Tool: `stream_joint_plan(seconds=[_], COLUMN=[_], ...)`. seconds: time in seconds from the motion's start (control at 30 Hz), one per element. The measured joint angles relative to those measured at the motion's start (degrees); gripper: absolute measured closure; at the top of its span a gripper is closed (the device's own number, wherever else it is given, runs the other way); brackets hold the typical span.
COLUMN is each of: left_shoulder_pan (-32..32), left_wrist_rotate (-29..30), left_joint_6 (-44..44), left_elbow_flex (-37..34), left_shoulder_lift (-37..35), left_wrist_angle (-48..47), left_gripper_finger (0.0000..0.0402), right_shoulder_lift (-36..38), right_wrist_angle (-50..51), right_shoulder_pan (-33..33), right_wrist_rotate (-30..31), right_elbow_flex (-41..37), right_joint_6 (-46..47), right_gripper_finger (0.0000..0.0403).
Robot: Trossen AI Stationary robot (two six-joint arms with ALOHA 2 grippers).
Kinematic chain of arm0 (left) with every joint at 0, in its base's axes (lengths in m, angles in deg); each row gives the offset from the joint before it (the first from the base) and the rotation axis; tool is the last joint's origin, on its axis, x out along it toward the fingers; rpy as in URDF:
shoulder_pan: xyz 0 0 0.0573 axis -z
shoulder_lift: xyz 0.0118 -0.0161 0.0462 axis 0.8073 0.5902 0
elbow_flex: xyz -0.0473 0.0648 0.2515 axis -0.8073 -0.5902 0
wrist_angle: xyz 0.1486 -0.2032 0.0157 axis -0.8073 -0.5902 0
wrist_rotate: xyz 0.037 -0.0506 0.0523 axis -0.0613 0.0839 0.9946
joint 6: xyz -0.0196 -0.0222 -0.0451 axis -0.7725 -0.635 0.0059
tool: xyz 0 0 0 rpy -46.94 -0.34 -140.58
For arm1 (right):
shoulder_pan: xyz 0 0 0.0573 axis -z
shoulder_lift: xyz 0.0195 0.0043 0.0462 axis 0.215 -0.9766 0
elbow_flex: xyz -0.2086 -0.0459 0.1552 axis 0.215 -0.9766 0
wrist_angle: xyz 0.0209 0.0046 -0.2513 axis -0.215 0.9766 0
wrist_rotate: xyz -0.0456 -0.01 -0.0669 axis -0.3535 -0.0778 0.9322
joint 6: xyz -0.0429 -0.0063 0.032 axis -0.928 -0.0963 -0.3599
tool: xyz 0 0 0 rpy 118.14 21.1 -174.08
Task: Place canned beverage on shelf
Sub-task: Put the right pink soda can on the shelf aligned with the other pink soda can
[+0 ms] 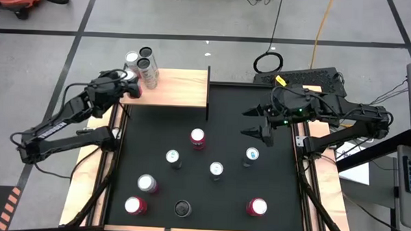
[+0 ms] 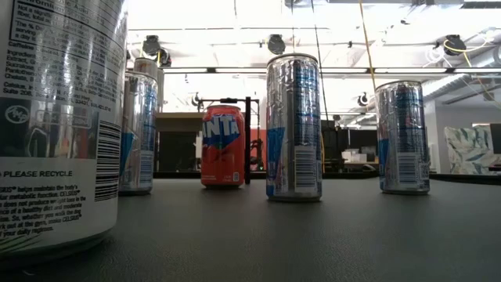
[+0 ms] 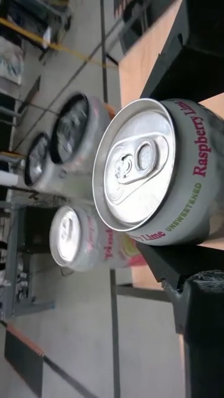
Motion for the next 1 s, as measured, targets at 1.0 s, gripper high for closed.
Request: stream_joint_plan(seconds=[1.0], left_shoulder_pan=[-2.5], left_wrist_rotate=[5.2], left_joint_6=[2.0], left_elbow_flex=[-3.5], left_shoulder_lift=[5.5], left_wrist_angle=[2.6], left_gripper_finger=[0.0095], right_shoulder_lift=[0.0], right_wrist_angle=[-0.5], right_shoulder_pan=[0.0], right_wrist_rotate=[0.1], right_elbow_flex=[0.0], right_joint_6=[1.8], right_gripper_finger=[0.0042])
